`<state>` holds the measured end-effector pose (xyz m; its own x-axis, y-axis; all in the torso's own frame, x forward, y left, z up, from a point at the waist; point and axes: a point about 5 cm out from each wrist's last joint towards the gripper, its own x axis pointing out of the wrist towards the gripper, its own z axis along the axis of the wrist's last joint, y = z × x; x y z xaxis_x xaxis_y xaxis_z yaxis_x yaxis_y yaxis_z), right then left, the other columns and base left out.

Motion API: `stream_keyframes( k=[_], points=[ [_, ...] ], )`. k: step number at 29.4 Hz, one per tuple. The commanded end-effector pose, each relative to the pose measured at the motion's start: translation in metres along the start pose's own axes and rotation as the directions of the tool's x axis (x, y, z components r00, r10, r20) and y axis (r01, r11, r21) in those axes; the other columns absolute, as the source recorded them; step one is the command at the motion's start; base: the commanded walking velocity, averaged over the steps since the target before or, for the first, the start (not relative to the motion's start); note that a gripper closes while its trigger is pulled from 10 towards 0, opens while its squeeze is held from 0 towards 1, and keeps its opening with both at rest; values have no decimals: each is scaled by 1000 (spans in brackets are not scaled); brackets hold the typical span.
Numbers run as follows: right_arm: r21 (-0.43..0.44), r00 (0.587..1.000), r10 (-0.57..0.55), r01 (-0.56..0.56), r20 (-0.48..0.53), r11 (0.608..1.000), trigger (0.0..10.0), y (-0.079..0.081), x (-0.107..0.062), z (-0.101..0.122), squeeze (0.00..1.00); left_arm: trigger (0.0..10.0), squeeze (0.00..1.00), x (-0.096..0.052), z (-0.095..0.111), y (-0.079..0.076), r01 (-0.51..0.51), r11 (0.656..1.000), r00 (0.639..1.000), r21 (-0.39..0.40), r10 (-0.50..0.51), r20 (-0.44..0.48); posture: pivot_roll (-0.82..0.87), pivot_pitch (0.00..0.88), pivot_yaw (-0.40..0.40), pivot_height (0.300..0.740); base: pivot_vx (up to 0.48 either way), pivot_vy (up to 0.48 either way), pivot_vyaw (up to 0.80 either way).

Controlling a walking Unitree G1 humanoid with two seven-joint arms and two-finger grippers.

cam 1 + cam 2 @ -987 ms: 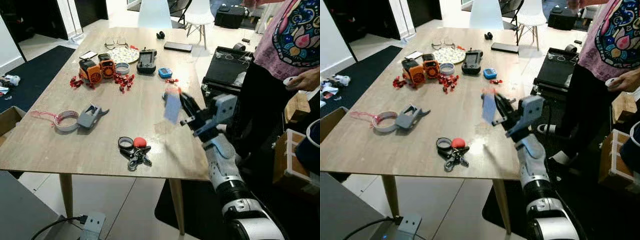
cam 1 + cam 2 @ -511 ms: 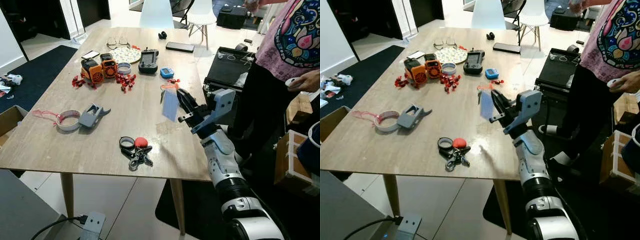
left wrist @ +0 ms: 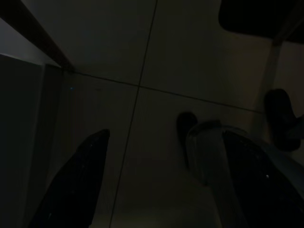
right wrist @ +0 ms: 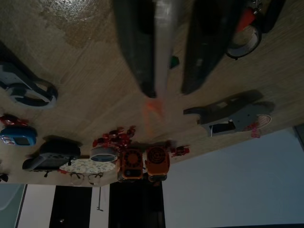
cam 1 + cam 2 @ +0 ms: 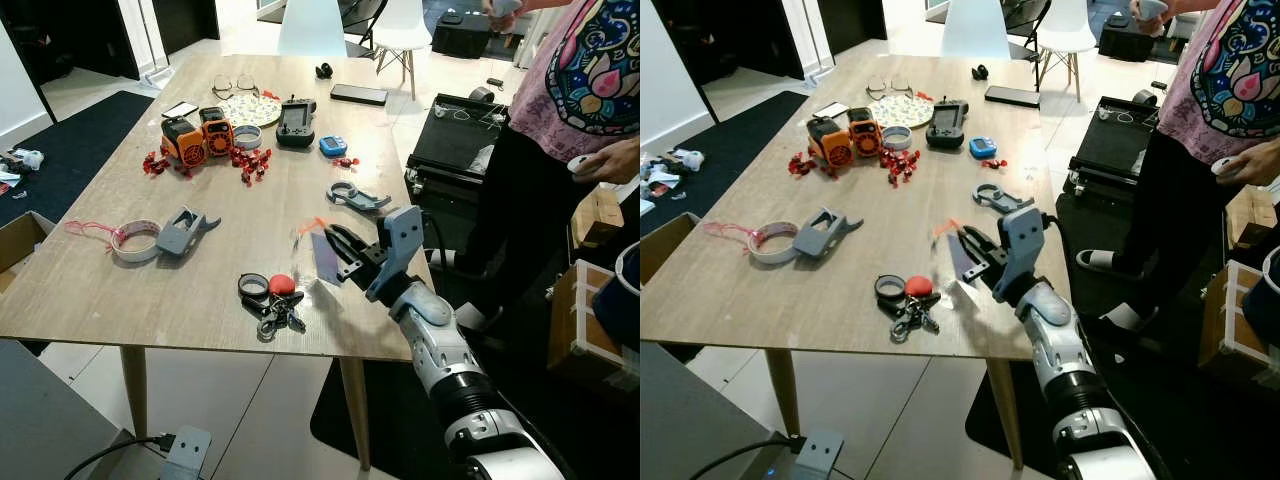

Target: Hang keys on a hook

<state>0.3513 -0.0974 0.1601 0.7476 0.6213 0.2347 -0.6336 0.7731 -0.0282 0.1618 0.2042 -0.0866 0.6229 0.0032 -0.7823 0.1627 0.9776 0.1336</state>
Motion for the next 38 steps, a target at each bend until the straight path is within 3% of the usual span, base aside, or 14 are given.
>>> stream_keyframes(
  k=[1, 5, 6, 7, 8, 15, 18, 20, 21, 22, 24, 25, 32, 38],
  points=[
    [18, 1000, 9, -9, -9, 1000, 10000, 1, -2, -2, 1000, 10000, 0, -1, -5, -6, 18, 1000, 1000, 4, -18, -15, 28, 120, -23, 740, 0, 0, 0],
    [17, 1000, 16, -15, -9, 1000, 10000, 3, 0, -1, 1000, 10000, 0, -1, -6, -6, 17, 1000, 1000, 4, -17, -16, 29, 121, -24, 740, 0, 0, 0],
    [14, 1000, 17, -17, -12, 1000, 10000, 4, 0, -1, 765, 10000, 0, -1, -6, -6, 17, 1000, 1000, 4, -17, -16, 29, 120, -25, 740, 0, 0, 0],
    [13, 1000, 18, -18, -14, 1000, 10000, 4, 1, -1, 765, 10000, 0, -1, -6, -5, 17, 1000, 1000, 4, -17, -16, 29, 120, -25, 740, 0, 0, 0],
    [7, 1000, 20, -20, -19, 1000, 10000, 5, 1, -1, 0, 10000, 0, -1, -6, -5, 18, 1000, 1000, 5, -17, -17, 28, 120, -25, 740, 0, 0, 0],
    [-14, 997, -42, 41, -62, 999, 10000, -3, -2, -5, 0, 10000, 0, -1, -6, -5, 20, 1000, 1000, 8, -20, -16, 26, 121, -25, 740, 0, 0, 0],
    [51, 986, -100, 108, -134, 993, 10000, -12, -8, -18, 0, 10000, 0, -1, -6, -5, 21, 1000, 1000, 10, -21, -15, 24, 121, -25, 740, 0, 0, 0],
    [85, 968, -138, 159, -212, 984, 10000, -17, -15, -30, 122, 10000, 0, -1, -5, -6, 23, 1000, 1000, 11, -22, -15, 23, 118, -24, 740, 0, 0, 0],
    [86, 961, -149, 173, -231, 981, 10000, -19, -16, -33, 122, 10000, 0, -1, -5, -6, 23, 1000, 1000, 11, -23, -15, 23, 118, -24, 740, 0, 0, 0],
    [88, 956, -171, 197, -240, 976, 10000, -21, -18, -35, 251, 10000, 0, -1, -5, -6, 24, 1000, 1000, 12, -24, -15, 23, 119, -23, 740, 0, 0, 0],
    [90, 949, -204, 231, -242, 969, 10000, -25, -18, -36, 208, 10000, 0, -1, -5, -6, 25, 1000, 1000, 13, -24, -14, 24, 121, -23, 740, 0, 0, 0],
    [85, 942, -232, 259, -242, 962, 10000, -29, -18, -35, 0, 10000, 0, -1, -5, -6, 25, 1000, 1000, 13, -25, -14, 23, 124, -22, 740, 0, 0, 0],
    [106, 931, -294, 322, -216, 941, 10000, -39, -8, -27, 0, 10000, 0, -1, -4, -7, 13, 1000, 1000, -18, -13, -3, 24, 143, -27, 740, 0, 0, 0],
    [75, 926, -307, 330, -221, 941, 10000, -42, 0, -21, 0, 10000, 0, -1, -2, -7, 10, 1000, 1000, -30, -9, 17, 27, 156, -33, 740, 0, 0, 0]
  ],
)
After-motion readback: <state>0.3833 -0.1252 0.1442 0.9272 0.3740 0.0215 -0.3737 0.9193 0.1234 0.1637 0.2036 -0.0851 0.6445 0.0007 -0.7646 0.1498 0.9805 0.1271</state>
